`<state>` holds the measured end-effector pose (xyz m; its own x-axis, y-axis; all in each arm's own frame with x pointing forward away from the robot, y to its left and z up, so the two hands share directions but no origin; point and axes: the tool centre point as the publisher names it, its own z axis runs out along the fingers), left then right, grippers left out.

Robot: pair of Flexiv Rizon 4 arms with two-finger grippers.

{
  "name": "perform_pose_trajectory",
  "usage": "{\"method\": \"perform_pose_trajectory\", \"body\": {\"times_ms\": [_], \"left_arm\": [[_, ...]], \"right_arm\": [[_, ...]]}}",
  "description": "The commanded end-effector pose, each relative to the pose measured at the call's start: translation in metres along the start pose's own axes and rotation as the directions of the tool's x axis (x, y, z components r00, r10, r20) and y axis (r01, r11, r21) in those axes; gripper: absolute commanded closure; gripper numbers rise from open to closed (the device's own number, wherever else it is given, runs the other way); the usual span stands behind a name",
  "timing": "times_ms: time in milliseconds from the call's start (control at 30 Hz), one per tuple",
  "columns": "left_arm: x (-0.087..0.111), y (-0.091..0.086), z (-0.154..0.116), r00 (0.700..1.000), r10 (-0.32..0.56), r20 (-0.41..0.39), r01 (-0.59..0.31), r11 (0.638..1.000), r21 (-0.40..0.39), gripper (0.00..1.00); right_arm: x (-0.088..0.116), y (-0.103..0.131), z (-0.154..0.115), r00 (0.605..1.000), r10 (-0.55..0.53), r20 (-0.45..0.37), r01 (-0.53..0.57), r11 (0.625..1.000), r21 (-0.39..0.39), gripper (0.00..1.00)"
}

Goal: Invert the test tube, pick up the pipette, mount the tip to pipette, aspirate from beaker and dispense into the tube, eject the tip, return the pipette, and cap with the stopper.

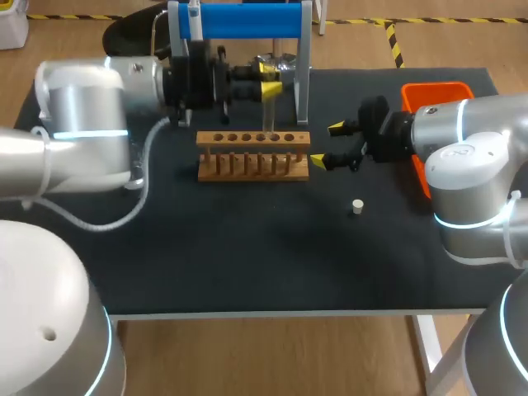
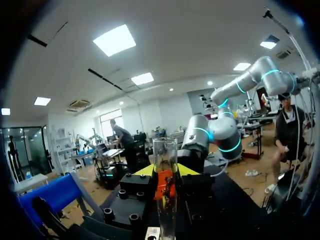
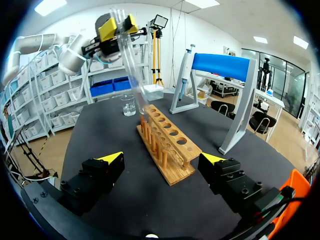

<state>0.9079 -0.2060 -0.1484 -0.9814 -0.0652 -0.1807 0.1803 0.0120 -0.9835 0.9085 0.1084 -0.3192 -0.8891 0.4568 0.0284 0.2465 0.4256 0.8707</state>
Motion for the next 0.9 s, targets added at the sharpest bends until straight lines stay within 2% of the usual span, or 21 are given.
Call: {"method": "perform_pose_trajectory", "body": {"times_ms": [33,167,500,900], "left_arm": [[-0.013,-0.004,0.004,0.996,-0.093,0.004,0.093,0.994,-0.055,1.0],[-0.019,0.005,0.006,0.993,-0.116,0.026,0.117,0.991,-0.071,1.0],[-0.03,0.027,0.0,0.992,-0.089,0.087,0.09,0.996,0.001,1.0],[-0.043,0.037,-0.005,0.993,-0.093,0.074,0.092,0.996,0.012,1.0]], "right_arm": [[0.0,-0.001,0.0,1.0,0.0,0.0,0.0,1.0,-0.001,0.0],[0.0,-0.001,0.0,1.0,0.0,0.0,0.0,1.0,-0.001,0.0],[0.0,-0.001,0.0,1.0,0.0,0.0,0.0,1.0,-0.001,0.0],[0.0,-0.001,0.0,1.0,0.0,0.0,0.0,1.0,-0.001,0.0]]}}
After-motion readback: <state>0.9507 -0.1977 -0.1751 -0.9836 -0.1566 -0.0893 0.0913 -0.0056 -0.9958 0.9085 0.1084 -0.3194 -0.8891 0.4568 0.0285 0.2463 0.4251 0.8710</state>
